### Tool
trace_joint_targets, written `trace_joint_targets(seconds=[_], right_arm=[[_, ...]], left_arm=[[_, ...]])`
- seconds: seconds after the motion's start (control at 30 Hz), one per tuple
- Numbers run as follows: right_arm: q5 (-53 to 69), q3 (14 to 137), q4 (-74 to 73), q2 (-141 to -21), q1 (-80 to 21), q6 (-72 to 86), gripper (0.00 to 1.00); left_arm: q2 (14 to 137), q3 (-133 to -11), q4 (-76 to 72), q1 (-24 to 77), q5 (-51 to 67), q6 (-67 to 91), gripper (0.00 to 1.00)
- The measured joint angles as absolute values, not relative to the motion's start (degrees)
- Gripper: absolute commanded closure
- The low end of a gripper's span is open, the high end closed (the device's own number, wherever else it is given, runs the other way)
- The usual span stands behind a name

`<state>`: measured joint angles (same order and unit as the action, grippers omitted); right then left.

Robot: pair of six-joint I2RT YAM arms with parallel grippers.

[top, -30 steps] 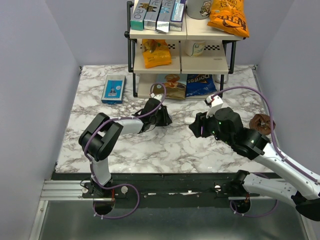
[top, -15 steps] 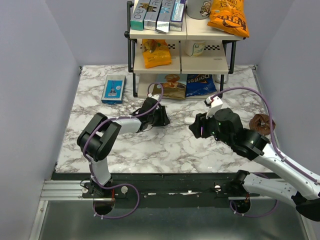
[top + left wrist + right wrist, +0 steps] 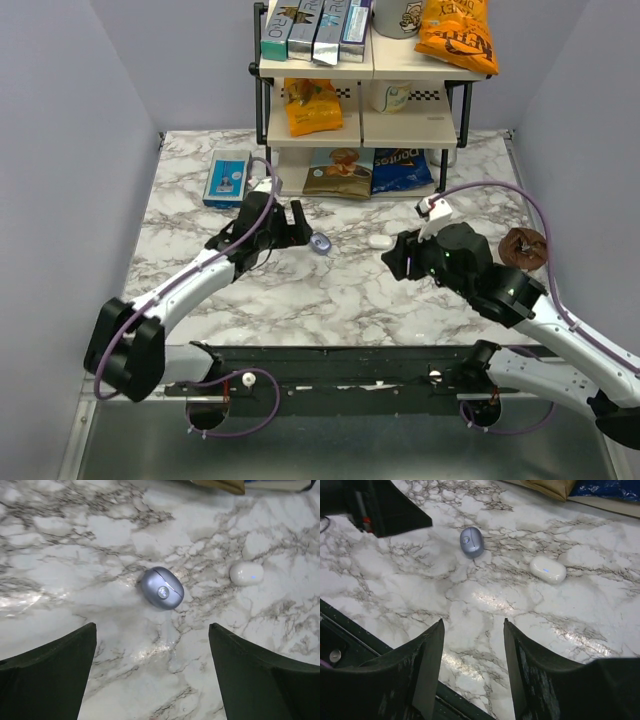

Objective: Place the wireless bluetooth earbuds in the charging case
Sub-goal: Place the charging case at the center of the board.

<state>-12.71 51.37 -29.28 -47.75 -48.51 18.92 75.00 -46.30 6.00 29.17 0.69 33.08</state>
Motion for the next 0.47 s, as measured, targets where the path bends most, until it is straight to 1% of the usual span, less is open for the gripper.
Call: trace_joint_targets(seconds=[0.13, 0.27, 0.37, 0.47], right_arm=[[-12.8, 49.63, -28.53, -47.72, -48.51, 18.94, 0.4], [-12.82, 48.45, -28.25, -47.97, -48.51, 19.0, 0.4], [-13.1, 48.12, -28.1, -47.97, -48.51, 19.0, 0.4], [-13.37, 48.03, -27.88, -47.92, -48.51, 19.0, 0.4]], left_arm=[[66.92, -46.04, 12.01, 29.06, -9.87, 37.28, 0.01], [63.29, -45.91, 18.87, 29.06, -19.4, 43.38, 0.02], [62.59, -45.28, 21.54, 28.99, -22.2, 44.62, 0.02], [61.06, -43.66, 22.02, 29.28, -21.91, 42.89, 0.01]])
